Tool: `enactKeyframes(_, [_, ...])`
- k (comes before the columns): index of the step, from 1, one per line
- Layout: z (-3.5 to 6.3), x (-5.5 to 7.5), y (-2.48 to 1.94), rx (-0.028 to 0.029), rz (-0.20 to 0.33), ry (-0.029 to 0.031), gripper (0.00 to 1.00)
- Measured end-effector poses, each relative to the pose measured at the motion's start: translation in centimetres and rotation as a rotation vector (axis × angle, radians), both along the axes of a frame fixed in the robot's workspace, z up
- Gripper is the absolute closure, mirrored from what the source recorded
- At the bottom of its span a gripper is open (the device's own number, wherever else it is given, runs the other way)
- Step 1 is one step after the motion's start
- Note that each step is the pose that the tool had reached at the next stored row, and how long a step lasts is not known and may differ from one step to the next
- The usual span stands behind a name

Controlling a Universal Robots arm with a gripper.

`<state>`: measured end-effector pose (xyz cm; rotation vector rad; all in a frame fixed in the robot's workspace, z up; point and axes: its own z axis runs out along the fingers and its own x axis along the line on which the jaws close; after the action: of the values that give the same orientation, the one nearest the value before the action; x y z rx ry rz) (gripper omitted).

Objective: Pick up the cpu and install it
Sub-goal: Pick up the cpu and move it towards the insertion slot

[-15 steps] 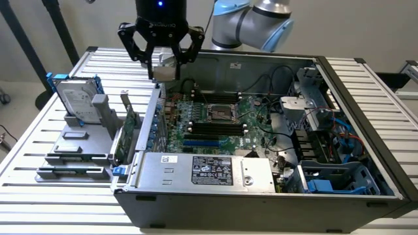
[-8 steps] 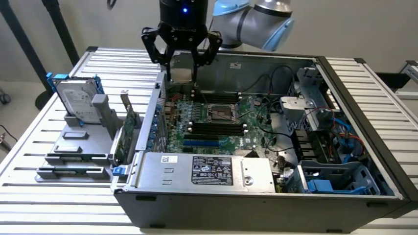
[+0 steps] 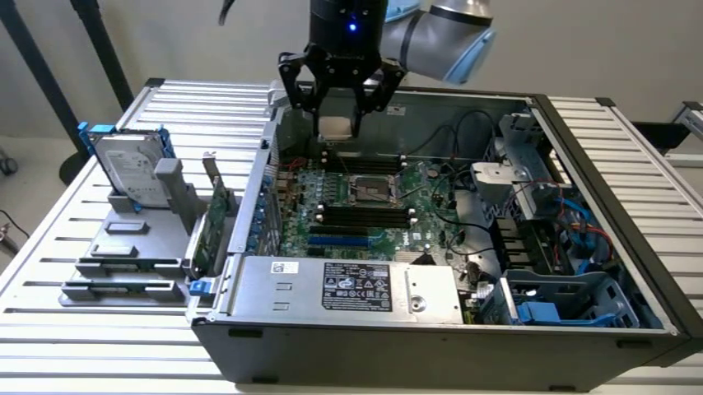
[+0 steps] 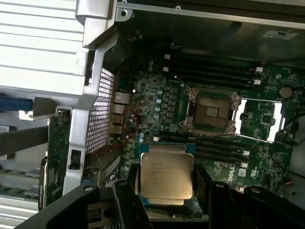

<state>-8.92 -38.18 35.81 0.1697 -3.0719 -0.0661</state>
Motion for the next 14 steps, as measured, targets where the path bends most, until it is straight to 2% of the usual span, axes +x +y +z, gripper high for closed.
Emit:
enactKeyframes(7, [-1.28,3.0,1.52,-0.0001,0.000,0.0002,0.45])
enactKeyframes(14, [-2.55,4.7,2.19,-0.0001,-0.005,0.0028,0.45])
